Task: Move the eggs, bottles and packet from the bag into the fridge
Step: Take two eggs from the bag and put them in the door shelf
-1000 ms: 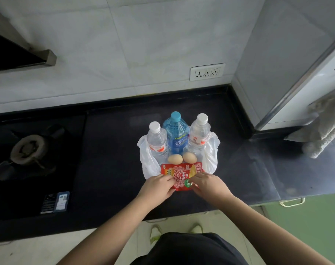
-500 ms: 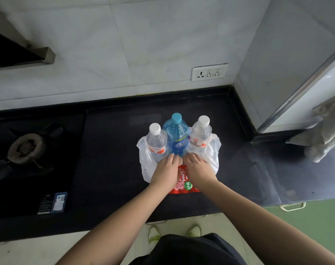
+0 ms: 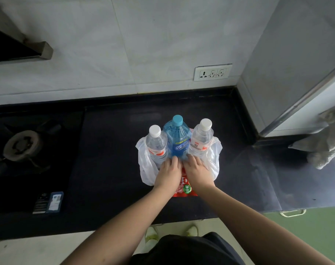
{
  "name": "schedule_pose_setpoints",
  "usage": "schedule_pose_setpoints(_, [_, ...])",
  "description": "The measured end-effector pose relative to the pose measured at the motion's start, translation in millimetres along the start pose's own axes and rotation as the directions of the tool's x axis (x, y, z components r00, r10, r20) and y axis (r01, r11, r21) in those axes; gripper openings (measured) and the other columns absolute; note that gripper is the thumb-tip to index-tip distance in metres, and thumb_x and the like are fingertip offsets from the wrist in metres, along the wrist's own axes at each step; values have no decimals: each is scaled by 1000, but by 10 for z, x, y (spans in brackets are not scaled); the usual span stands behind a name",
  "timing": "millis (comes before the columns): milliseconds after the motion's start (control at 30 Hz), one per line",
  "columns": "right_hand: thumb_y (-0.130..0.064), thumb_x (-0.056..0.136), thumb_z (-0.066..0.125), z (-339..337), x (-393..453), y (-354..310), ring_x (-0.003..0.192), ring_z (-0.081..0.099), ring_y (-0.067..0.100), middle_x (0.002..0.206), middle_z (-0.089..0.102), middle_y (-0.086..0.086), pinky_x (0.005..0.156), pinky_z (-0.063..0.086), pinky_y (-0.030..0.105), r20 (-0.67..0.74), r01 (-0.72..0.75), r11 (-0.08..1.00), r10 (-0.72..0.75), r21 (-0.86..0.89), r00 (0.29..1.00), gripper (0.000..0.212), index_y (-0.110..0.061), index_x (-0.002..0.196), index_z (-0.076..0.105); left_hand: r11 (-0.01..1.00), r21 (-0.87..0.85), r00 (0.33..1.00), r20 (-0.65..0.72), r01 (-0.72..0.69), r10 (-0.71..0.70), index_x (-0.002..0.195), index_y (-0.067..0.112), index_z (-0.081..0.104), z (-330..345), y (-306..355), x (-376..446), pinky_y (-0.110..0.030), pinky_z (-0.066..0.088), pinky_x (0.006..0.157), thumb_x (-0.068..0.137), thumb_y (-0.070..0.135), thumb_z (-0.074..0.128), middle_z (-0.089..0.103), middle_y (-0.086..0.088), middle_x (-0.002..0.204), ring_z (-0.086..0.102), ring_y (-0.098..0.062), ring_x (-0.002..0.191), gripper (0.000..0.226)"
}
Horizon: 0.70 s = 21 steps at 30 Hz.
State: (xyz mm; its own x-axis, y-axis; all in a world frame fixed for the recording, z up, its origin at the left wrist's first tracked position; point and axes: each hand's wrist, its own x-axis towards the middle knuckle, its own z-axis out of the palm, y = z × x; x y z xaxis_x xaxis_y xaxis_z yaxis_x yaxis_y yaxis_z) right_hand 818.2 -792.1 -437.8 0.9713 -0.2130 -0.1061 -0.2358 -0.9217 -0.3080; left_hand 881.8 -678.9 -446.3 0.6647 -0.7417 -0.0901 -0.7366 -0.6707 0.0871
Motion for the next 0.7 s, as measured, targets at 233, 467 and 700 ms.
schedule_pose_setpoints(233, [-14, 73, 75, 65, -50, 82, 101, 60, 29, 106, 62, 6, 87, 54, 41, -75, 51, 992, -60, -114, 995, 40, -12, 111, 64, 988, 145, 998, 24, -53, 50, 107, 6, 61, 56, -60, 49, -35, 54, 74, 74, 8, 74, 65, -12, 90, 63, -26, 81, 36])
schedule_pose_setpoints(467, [-12, 71, 77, 145, -88, 115, 94, 60, 32, 103, 61, 8, 86, 52, 45, -149, 55, 990, -74, -128, 986, 42, -11, 111, 63, 987, 150, 998, -19, -56, 60, 106, 5, 62, 99, -52, 48, -36, 56, 73, 71, 7, 76, 66, -16, 95, 67, -29, 84, 38])
schedule_pose_setpoints(700, [-1, 75, 72, -7, -129, 108, 105, 57, 36, 117, 57, 12, 73, 56, 47, -154, -65, 992, 82, 108, 985, 50, -12, 122, 57, 996, 76, 999, 16, -40, 39, 119, 2, 57, 59, -14, -50, -39, 56, 89, 71, 3, 78, 63, -20, 114, 66, -32, 102, 51])
